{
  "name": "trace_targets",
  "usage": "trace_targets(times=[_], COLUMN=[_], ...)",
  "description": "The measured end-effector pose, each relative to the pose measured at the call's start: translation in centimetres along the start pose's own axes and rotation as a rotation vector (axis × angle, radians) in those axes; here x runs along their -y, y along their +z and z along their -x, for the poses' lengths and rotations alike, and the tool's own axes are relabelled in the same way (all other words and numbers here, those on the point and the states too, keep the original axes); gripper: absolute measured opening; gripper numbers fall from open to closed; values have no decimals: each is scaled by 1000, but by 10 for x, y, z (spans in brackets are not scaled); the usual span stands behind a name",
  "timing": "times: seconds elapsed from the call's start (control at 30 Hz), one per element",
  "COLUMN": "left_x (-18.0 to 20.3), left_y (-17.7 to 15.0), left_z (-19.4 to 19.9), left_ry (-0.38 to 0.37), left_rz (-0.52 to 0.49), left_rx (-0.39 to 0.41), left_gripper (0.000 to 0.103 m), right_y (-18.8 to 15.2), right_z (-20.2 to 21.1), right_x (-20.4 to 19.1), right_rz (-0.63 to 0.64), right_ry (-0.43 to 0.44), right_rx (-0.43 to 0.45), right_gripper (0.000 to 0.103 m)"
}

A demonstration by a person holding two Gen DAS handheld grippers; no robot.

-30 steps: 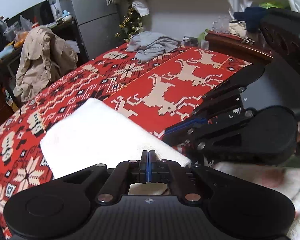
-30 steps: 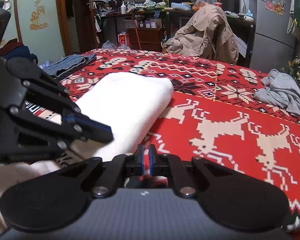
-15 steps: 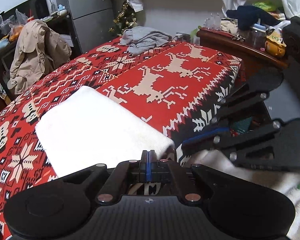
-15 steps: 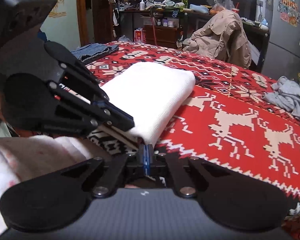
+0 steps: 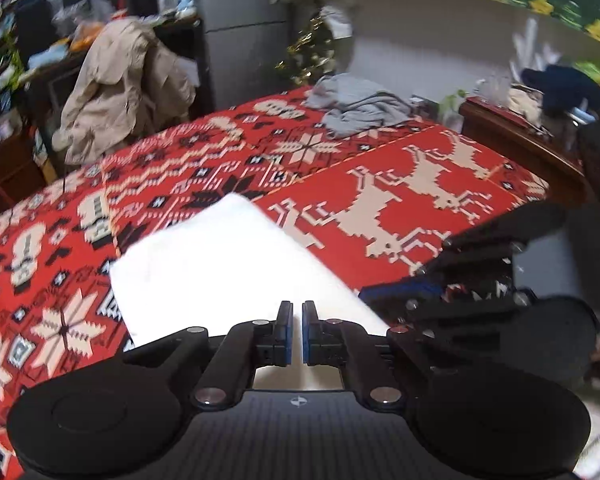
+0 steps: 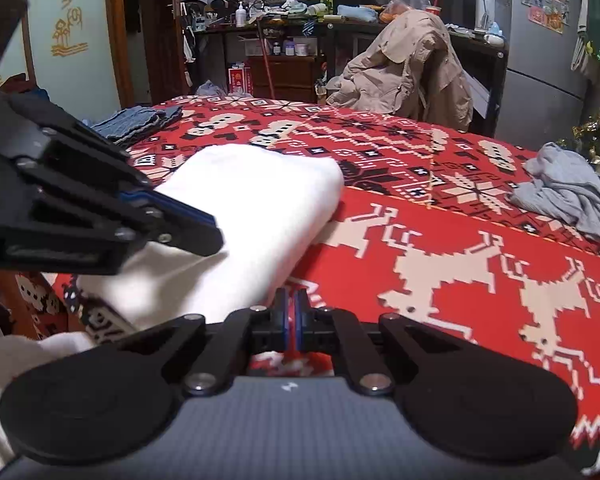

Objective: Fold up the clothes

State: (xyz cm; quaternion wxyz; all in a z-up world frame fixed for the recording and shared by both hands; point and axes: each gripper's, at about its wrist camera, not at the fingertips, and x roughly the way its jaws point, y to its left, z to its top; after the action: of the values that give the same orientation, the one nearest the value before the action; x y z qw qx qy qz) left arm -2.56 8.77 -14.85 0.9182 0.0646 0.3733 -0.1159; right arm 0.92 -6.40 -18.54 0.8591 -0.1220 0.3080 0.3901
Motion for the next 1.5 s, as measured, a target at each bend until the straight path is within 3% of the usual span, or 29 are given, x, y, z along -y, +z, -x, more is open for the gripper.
trace_targets(times=[0.37, 0.53, 0.73, 0.93, 1.07, 1.3, 1.5], left_x=[18, 22, 2, -11, -9, 0, -10], left_y=[-25, -22, 3, 12, 2, -12, 4], left_z=[17, 28, 18, -9, -7, 12, 23], left_ry=[-62, -62, -13, 39, 15, -43, -42], left_rz=[-38, -62, 0, 34, 41, 38, 95], left_rx=[-36, -16, 31, 4, -13, -40, 38], left_gripper=[4, 4, 4, 4, 4, 4, 4], right_y=[-24, -30, -6, 17, 16, -4, 1], right_z=[30, 43, 43, 7, -9, 14, 39], right_x=[-23, -17, 7, 23, 12, -15, 5], right_rz=[60, 21, -12, -57, -36, 16, -47], right_ry=[48, 54, -29, -64, -38, 11, 8], right_rx=[-54, -52, 16, 21, -11, -58, -17], right_gripper=[3, 3, 5, 8, 8, 8, 8])
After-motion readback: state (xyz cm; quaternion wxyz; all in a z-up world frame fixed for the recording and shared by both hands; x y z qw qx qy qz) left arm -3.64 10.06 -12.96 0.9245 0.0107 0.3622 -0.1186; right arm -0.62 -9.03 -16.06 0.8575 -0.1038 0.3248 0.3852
